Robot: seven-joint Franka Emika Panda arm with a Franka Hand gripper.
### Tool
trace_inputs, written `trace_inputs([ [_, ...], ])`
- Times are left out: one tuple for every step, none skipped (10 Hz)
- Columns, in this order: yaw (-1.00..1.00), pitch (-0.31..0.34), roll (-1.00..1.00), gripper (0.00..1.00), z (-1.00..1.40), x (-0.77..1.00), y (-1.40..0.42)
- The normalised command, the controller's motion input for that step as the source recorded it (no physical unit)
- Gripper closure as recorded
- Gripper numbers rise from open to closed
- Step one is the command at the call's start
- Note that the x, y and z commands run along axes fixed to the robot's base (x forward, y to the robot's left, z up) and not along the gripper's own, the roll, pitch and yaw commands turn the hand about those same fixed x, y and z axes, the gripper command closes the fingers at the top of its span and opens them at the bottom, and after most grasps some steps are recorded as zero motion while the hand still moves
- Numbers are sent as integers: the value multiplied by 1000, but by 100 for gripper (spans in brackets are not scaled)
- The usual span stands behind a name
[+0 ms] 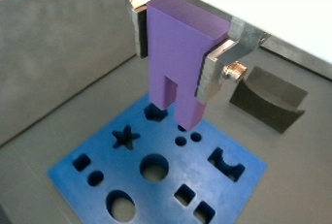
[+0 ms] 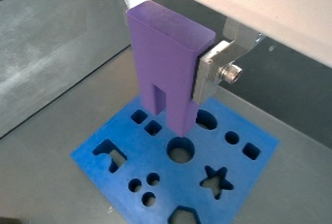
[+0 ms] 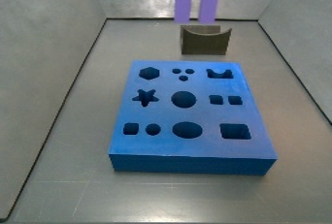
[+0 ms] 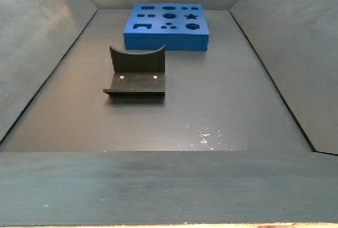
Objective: Pick up the double-square object. Move up. Rotate the double-square object. Place the double-square object on the fixture. Regrasp the double-square object. Move to above the board. Insert the double-square object.
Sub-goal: Insert the double-square object.
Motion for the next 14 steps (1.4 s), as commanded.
trace_inputs([
  [0,-60,226,100,-411,377,-163],
  [0,-49,206,100,-423,377,-154],
  [0,-40,197,100,-420,371,-149],
  [0,-9,157,100,-409,391,-126],
  [0,-6,140,100,-400,406,-129],
  [0,-29,154,100,-400,403,-180],
  [0,-51,157,100,-417,411,-183],
  [0,-71,149,100,-423,437,-169],
  [0,-134,140,100,-460,406,-137],
  [29,-231,131,100,-440,377,-80],
  [40,-274,137,100,-420,371,-77],
  [31,-311,157,100,-426,300,-100],
  [57,-263,189,100,-420,191,-97],
  [77,-223,217,100,-406,140,-103],
])
